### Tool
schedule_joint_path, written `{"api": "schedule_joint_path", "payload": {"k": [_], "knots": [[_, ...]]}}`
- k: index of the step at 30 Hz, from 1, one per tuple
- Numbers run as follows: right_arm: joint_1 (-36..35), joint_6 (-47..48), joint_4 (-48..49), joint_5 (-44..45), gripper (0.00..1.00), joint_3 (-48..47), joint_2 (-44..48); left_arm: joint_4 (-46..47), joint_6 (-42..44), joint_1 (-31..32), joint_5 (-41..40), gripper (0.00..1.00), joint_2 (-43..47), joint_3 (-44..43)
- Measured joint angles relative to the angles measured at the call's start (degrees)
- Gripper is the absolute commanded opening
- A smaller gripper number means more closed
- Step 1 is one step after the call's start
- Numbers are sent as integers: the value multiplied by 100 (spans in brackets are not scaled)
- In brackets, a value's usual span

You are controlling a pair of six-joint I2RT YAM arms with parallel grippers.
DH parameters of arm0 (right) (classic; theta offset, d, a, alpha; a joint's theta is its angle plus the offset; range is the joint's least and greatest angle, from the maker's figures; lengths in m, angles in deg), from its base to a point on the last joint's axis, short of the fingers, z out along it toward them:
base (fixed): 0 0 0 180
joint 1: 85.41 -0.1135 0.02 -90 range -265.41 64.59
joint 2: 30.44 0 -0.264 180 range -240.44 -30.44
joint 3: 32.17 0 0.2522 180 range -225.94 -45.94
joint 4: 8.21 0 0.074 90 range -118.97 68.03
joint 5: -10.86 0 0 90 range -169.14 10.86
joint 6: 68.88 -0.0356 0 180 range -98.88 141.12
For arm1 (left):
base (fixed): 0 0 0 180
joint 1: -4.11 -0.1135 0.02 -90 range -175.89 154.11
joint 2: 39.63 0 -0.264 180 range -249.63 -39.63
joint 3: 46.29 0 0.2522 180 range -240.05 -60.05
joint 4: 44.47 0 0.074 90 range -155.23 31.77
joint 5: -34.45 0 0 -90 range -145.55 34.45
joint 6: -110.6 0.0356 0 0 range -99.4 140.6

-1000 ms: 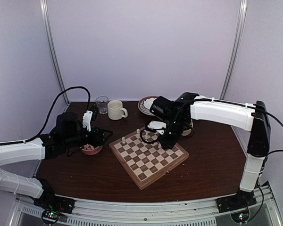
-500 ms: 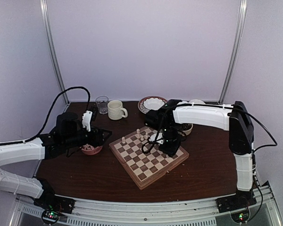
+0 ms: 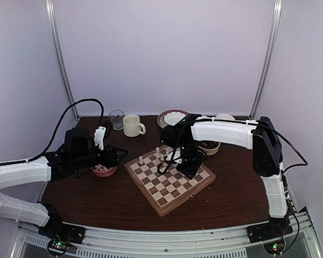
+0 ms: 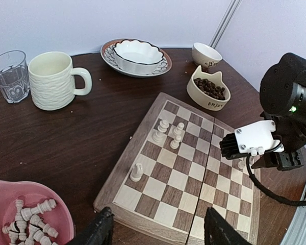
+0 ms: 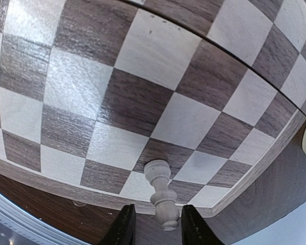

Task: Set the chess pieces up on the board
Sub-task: Place the bishop on the chessboard, then pick up the bishop from the chessboard.

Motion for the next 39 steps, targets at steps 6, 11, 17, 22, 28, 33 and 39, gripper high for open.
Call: {"api": "schedule_joint_path", "payload": {"k": [6, 11, 17, 22, 28, 33, 39], "knots": [[-13, 63, 42, 35, 46, -35, -2, -2, 0, 0, 2, 61, -7, -2], [-13, 70, 479, -96, 55, 262, 243, -15, 0, 0, -13, 61, -7, -2], [-13, -85, 1580, -315, 59, 1681, 1690, -55, 0, 0, -31, 62, 0, -2], [-13, -422, 3130, -273, 57, 3134, 3040, -70, 31, -2, -28, 62, 4, -2], [-13, -883, 4953, -216, 58, 4621, 3560, -87, 76, 0, -35, 62, 13, -2], [9, -1137, 5810, -127, 53, 5200, 3582, -90, 109, 0, -74, 62, 35, -2], [125, -1349, 6358, -138, 42, 5285, 3582, -98, 144, 0, -114, 62, 35, -2]]}}
